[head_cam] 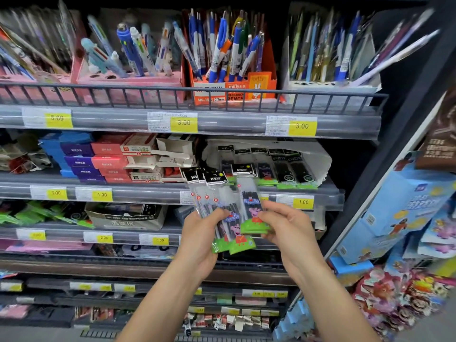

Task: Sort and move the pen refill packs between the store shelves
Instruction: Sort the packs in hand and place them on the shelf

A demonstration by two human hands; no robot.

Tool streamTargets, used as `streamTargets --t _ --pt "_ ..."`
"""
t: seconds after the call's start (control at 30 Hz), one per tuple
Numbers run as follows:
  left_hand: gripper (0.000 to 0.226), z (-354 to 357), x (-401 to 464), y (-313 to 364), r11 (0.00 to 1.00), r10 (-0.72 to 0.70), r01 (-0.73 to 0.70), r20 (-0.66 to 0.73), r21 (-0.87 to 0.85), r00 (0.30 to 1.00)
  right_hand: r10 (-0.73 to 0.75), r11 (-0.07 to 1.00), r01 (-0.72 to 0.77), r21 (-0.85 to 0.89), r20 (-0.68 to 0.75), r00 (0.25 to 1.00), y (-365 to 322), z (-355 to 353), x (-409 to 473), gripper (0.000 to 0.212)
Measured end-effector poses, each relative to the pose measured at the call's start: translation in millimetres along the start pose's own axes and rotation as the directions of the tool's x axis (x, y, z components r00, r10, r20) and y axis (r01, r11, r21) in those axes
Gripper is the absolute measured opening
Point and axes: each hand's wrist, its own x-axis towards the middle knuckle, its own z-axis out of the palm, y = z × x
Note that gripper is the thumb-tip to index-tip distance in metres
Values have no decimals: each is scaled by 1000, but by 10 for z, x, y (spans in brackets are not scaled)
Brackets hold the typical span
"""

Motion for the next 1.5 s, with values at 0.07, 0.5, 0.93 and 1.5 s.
streamTargets --t 0.07,0.5,0.93,1.5 --pt "24 -42 11 22 999 -23 23 -11 -33 1000 8 999 -5 48 -59 998 -61 -17 155 31" --pt "18 -73 21 58 993 -109 108 -17 -49 994 -212 639 50 -767 -113 971 -583 475 1224 35" --pt "18 -17 78 59 991 -113 113 1 -76 994 -347 392 136 -910 -9 938 -439 438 1092 29" --pt "36 250 28 37 990 -77 83 57 -110 995 -96 983 106 -147 73 993 76 0 -114 15"
